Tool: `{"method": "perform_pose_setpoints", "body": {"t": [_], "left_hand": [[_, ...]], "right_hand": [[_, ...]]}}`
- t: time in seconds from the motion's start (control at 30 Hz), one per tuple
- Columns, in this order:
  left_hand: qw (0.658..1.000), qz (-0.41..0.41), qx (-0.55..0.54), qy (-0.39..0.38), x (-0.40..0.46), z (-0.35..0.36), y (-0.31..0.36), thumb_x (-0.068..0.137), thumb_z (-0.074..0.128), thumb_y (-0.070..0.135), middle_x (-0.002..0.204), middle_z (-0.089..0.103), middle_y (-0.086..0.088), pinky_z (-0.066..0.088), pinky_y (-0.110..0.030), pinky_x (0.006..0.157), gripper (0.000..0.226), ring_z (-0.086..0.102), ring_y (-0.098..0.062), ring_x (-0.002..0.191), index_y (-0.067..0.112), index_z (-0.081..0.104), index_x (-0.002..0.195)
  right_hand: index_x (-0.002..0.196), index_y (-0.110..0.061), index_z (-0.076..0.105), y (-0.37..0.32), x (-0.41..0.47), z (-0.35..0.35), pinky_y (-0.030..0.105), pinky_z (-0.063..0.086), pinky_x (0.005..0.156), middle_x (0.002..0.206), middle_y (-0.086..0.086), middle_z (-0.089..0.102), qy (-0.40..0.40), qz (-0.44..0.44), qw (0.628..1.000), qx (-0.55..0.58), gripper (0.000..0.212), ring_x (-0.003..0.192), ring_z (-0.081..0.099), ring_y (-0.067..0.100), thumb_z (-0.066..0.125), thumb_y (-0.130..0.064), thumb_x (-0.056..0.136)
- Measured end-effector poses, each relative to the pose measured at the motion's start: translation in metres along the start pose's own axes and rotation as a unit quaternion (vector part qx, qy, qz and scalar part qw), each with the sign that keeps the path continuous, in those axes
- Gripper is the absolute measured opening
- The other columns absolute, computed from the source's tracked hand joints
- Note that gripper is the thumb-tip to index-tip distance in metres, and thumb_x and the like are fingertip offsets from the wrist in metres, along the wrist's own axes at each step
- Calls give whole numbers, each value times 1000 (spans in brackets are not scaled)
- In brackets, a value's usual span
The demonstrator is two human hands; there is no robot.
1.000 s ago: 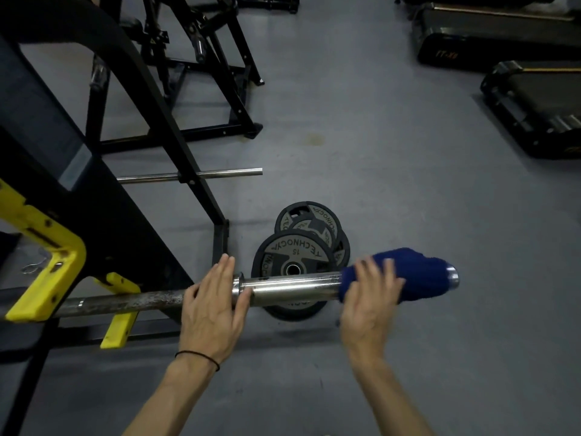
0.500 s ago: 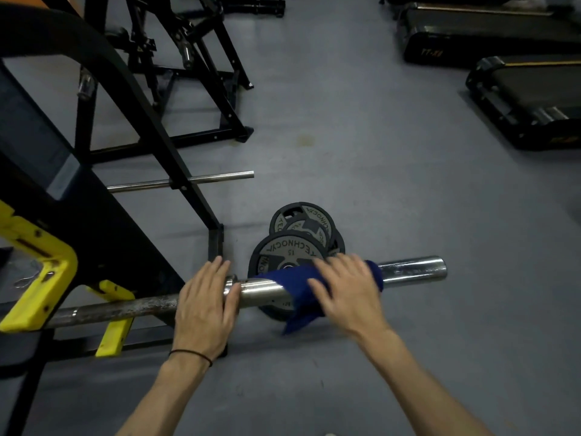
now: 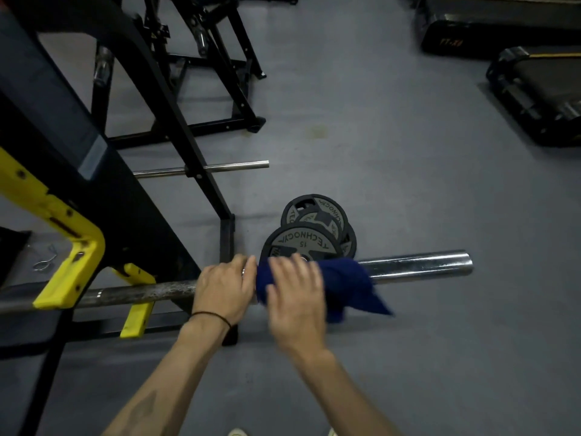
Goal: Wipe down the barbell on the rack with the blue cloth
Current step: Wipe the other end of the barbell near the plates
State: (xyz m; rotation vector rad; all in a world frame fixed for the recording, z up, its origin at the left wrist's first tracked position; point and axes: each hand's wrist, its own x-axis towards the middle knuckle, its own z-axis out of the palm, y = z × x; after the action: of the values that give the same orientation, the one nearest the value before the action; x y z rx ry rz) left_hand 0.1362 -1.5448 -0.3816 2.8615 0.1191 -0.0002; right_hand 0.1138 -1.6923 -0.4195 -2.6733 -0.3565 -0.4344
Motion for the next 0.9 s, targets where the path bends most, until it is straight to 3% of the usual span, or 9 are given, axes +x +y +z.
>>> {"method": "perform_pose_setpoints", "body": {"t": [0.07, 0.13, 0.33, 0.43, 0.53, 0.63, 0.73, 0.83, 0.9], "left_hand": [[1000, 19, 8, -8, 9, -3, -1, 93, 3, 54, 89, 73, -7, 40, -38, 73, 75, 67, -30, 84, 17, 68, 102], [998, 16, -60, 24, 6, -1, -9, 97, 12, 56, 103, 73, -5, 45, -39, 85, 70, 66, -27, 97, 17, 69, 109], [995, 39, -58, 71, -29, 15, -44, 102, 24, 55, 134, 62, -8, 33, -46, 116, 66, 52, -25, 130, 10, 59, 135], [996, 20, -69, 51, -27, 14, -42, 101, 22, 57, 139, 59, -7, 28, -42, 117, 68, 46, -22, 137, 13, 54, 141], [997, -1, -68, 40, -25, 14, -37, 100, 19, 59, 140, 58, -6, 27, -40, 116, 70, 42, -20, 139, 16, 50, 144], [997, -9, -66, 40, -26, 15, -36, 100, 18, 59, 141, 57, -7, 27, -41, 116, 69, 40, -21, 141, 16, 51, 144], [997, -15, -67, 43, -27, 14, -35, 99, 18, 59, 141, 57, -6, 28, -42, 115, 70, 41, -20, 141, 16, 51, 143], [997, -14, -68, 36, -26, 14, -36, 98, 15, 62, 144, 55, -3, 27, -41, 115, 72, 37, -17, 143, 18, 50, 144], [997, -17, -69, 41, -26, 15, -36, 98, 15, 62, 144, 54, -4, 27, -41, 115, 72, 36, -17, 143, 18, 50, 144]], "right_hand": [[147, -13, 54, -2, 6, 0, 44, 28, 121, 143, 5, 59, -33, -73, 997, -6, 49, 138, 49, 26, 36, -35, 107], [146, -14, 55, 34, 6, -12, 42, 30, 119, 140, 7, 61, -37, -103, 994, -12, 49, 132, 53, 27, 39, -39, 107], [130, 0, 65, 193, -8, -75, 60, 34, 114, 133, 20, 63, 72, 118, 989, -43, 52, 131, 52, 41, 35, -37, 108], [131, 3, 63, 187, -4, -65, 60, 22, 122, 138, 21, 60, 112, 199, 972, -54, 48, 142, 41, 40, 35, -27, 105], [133, 2, 61, 125, -1, -33, 59, 15, 125, 142, 19, 57, 155, 252, 955, -19, 48, 148, 34, 39, 33, -26, 106], [144, -9, 55, 39, -6, -1, 50, 7, 128, 153, 10, 51, 100, 152, 983, 1, 48, 151, 31, 32, 35, -28, 104], [145, -14, 55, -19, -15, 12, 48, 18, 125, 151, 5, 54, 38, 33, 998, 32, 48, 146, 40, 26, 41, -31, 102], [118, -12, 70, -12, 5, -3, 46, 33, 118, 122, 4, 69, 41, 3, 998, 51, 34, 119, 61, 23, 49, -31, 100], [99, -14, 67, 1, 20, -12, 47, 35, 117, 99, 1, 67, 34, -13, 999, 27, 26, 101, 60, 19, 51, -34, 99]]}}
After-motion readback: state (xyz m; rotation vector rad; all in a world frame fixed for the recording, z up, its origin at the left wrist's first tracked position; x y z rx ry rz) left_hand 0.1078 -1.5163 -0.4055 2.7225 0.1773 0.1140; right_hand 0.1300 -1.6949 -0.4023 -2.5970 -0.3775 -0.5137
